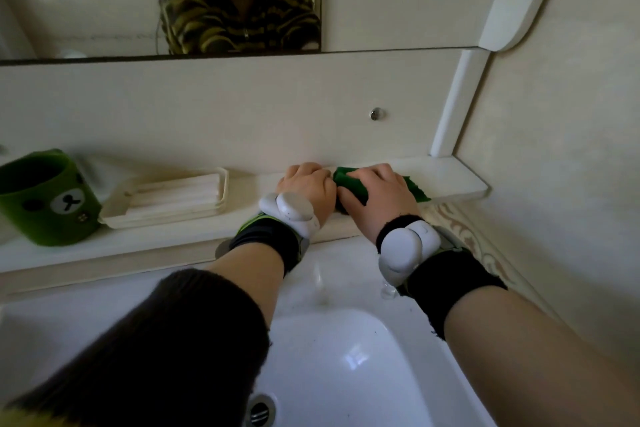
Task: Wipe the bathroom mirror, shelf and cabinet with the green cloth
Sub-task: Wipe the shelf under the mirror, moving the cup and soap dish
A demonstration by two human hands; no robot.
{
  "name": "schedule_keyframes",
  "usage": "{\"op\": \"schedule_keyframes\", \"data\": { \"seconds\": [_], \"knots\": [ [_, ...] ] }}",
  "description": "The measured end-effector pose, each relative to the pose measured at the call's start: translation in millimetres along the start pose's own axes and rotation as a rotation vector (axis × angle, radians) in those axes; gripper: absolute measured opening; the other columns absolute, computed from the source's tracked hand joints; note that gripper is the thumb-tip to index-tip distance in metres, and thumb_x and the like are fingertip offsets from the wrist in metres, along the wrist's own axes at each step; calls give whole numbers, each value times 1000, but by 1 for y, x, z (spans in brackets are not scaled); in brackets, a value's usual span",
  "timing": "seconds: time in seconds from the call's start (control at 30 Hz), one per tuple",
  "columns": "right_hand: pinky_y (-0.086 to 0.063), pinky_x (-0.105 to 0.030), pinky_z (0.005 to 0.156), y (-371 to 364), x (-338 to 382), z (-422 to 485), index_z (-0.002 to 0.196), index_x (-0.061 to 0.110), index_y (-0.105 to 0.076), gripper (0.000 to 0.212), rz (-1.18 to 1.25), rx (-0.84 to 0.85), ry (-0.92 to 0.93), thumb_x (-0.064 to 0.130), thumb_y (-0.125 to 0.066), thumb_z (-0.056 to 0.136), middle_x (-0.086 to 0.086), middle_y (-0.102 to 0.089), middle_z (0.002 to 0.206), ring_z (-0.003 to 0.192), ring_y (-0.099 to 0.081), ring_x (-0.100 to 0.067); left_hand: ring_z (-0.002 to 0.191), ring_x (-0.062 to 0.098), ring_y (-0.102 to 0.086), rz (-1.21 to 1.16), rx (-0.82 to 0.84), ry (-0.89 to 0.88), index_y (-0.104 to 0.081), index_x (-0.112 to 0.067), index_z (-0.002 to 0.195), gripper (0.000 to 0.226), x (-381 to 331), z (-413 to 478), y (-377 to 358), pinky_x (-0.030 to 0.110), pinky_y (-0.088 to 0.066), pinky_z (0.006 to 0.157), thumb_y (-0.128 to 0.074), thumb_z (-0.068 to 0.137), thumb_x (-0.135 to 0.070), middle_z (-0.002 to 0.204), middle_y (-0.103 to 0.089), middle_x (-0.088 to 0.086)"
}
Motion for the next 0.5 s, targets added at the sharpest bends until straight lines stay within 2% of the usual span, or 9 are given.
{"op": "schedule_keyframes", "data": {
  "seconds": [0.2,0.5],
  "knots": [
    [-28,-26,83,0,4,-16,113,25,-54,45,-19,-76,-34,56,-53,80,0,-44,117,107,-40,-23,128,20,-32,3,37,-14,-54,-25,126,45,6,4,-1,31,-26,106,-24,94,-32,140,-42,-5],
    [-26,-26,80,2,0,0,114,23,-52,30,27,-7,-79,36,-47,87,-1,-42,119,108,-37,-25,127,19,-32,-14,-1,-3,-57,-28,121,47,8,9,-7,31,-29,104,-25,88,-35,136,-44,-8]
  ]
}}
Point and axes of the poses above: each hand's wrist, its own z-axis towards the middle knuckle, its own y-axis out of the back of the hand, x = y × z, the point moved 1 cm from there along z, towards the middle knuckle
